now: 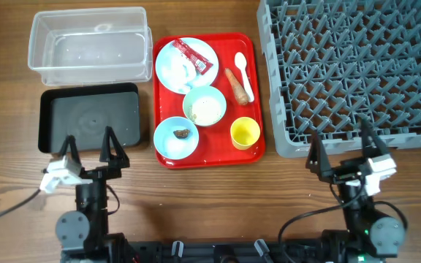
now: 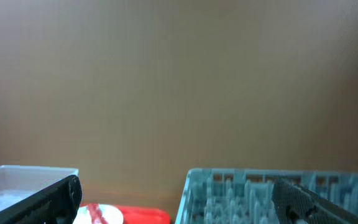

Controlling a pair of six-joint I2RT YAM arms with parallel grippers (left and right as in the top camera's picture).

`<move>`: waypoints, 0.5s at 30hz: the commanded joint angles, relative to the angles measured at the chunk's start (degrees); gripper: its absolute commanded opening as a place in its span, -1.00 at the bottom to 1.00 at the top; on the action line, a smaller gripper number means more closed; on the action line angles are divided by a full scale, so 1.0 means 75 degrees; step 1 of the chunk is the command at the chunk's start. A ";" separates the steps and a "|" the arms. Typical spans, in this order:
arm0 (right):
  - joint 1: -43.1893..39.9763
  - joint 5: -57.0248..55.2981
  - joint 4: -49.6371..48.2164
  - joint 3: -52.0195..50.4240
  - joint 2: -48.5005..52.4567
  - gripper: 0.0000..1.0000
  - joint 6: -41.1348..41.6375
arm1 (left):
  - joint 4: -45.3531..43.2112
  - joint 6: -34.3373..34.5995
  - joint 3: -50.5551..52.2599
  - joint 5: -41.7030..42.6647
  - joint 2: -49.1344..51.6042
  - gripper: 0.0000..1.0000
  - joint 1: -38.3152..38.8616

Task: Sort waste into correct bins and load items into the dishwasher rack
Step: 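Move the left gripper to the light-blue plate holding wrapper and tissue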

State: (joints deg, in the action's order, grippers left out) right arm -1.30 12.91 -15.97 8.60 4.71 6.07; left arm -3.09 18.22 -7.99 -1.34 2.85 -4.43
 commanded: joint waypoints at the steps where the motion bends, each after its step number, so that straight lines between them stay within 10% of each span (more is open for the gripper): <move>1: 0.0026 0.0761 0.0175 0.1376 0.1201 0.99 -0.1029 | 0.0455 -0.1480 -0.2011 0.0175 0.1207 0.99 0.0020; 15: 0.0026 0.1370 0.7061 0.8996 0.8344 0.99 -0.1988 | 0.7903 -0.1798 -1.3365 0.0201 1.2514 0.99 0.1562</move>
State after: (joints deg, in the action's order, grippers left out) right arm -1.30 20.01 35.09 73.76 63.35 -7.75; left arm 51.66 5.78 -98.54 0.27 85.43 2.98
